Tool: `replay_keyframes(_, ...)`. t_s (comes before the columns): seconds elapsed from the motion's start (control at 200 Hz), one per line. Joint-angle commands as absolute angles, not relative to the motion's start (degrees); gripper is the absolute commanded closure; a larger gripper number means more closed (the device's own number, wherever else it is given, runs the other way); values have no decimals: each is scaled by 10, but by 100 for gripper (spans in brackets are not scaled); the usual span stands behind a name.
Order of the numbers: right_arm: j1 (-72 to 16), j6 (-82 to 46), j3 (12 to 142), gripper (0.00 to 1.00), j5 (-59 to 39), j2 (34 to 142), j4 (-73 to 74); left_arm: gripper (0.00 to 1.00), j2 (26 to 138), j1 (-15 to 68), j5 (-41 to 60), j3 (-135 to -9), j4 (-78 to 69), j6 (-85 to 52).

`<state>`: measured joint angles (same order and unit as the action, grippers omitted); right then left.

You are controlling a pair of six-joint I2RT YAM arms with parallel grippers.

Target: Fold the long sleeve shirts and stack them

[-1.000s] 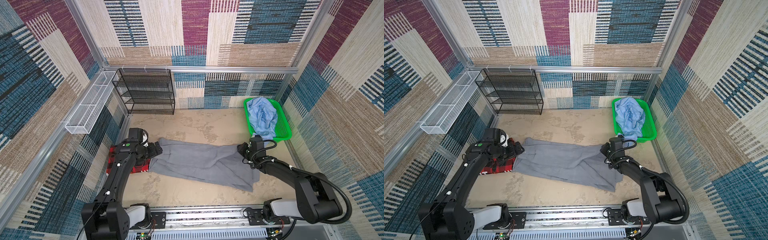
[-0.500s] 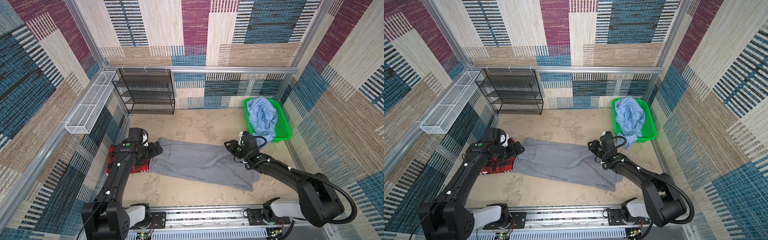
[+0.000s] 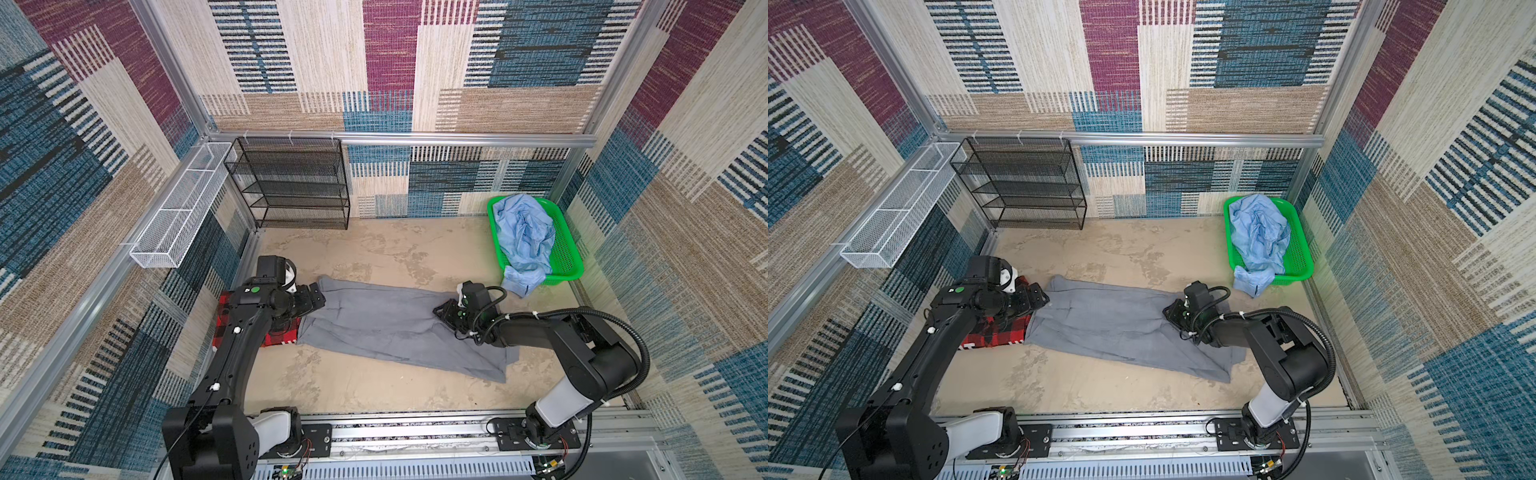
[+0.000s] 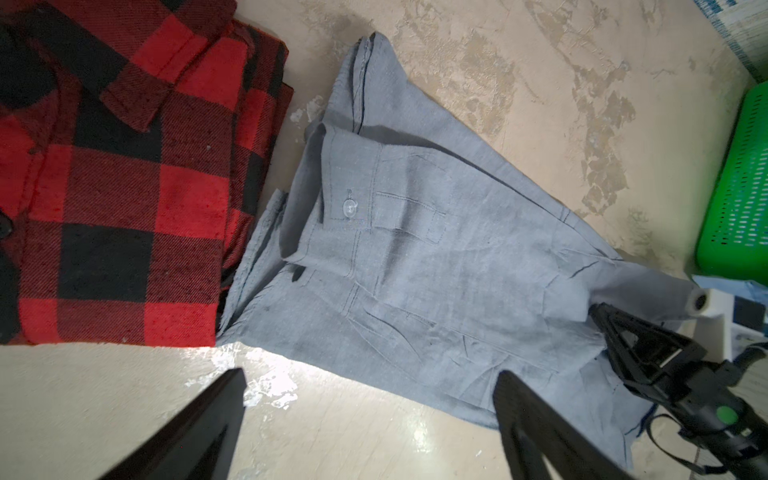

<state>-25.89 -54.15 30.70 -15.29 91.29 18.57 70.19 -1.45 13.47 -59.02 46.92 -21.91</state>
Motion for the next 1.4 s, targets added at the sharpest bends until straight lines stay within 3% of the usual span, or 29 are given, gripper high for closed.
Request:
replay_keyframes(0.0, -263, -541, 265, 72, -124, 875, 218, 4, 703, -15, 137, -592, 469, -210)
replay_keyframes(0.25, -266, -497, 252, 64, -97, 798, 131, 4, 703, -15, 134, -591, 469, -210)
replay_keyframes(0.426, -265, -504, 311, 36, 3, 664, -107, 4, 729, -15, 139, -596, 470, -213)
replay_keyframes(0.721, -265, -551, 237, 40, -16, 555, -186, 4, 775, -11, 159, -602, 459, -250)
replay_keyframes(1.037, -241, -511, 256, 41, -8, 690, -121, 4, 791, 5, 185, -558, 435, -299)
replay_keyframes(1.397, -207, -388, 427, 41, -46, 932, -58, 5, 700, 76, 171, -389, 360, -399)
